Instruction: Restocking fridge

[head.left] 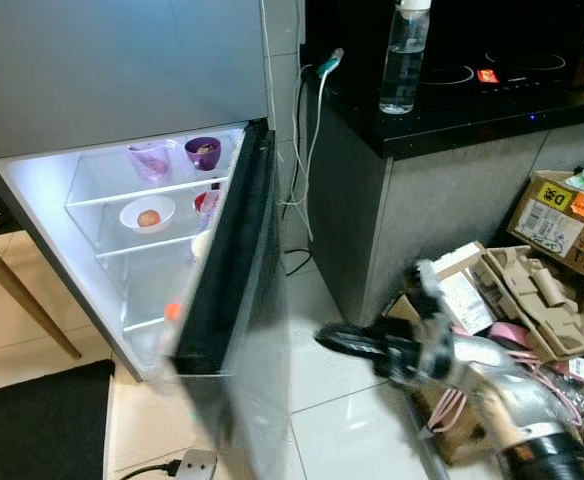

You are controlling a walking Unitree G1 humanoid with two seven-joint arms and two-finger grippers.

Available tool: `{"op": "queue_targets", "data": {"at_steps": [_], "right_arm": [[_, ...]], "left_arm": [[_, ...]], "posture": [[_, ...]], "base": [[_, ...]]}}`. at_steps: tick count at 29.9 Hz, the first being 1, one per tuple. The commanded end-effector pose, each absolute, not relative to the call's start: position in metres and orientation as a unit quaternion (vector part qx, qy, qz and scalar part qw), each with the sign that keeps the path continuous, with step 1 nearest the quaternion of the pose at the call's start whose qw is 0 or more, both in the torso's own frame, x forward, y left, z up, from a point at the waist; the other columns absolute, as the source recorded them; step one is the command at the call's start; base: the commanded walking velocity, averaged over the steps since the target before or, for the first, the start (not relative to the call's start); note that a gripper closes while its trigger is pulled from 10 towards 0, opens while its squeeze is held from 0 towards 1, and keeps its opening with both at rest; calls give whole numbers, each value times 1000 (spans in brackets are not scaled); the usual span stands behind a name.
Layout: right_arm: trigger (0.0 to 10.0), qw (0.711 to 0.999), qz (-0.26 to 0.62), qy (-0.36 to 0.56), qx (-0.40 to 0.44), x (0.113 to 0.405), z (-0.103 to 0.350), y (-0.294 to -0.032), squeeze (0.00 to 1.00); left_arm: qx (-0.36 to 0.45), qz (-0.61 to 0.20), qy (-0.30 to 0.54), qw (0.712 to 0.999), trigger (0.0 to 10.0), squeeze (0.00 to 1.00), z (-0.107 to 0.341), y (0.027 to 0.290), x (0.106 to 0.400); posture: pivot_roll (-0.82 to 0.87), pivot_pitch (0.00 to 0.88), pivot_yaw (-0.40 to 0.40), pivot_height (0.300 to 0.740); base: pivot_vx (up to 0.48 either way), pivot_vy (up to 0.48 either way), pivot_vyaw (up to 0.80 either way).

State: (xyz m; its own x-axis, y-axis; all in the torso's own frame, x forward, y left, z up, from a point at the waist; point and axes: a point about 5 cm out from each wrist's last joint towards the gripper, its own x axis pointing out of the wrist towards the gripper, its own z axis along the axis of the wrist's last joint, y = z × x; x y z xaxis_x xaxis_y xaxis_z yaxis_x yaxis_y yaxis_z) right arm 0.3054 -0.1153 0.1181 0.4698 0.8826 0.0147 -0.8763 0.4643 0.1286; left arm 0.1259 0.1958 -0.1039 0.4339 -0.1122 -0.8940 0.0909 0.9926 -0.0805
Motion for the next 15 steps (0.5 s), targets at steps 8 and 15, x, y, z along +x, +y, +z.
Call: {"op": "queue_targets", "data": {"at_steps": [8, 15], "right_arm": [[10000, 954, 269, 130, -34, 319, 68, -159, 0], [10000, 944, 259, 204, 19, 291, 24, -171, 0]], "left_arm": [[-10, -68, 532, 844, 10000, 0, -105, 191, 125], [-12, -67, 534, 843, 10000, 0, -105, 191, 124]], "posture": [[-42, 0, 12, 740], [-48, 0, 13, 740]], "base": [[0, 0, 0], [0, 0, 0]]}}
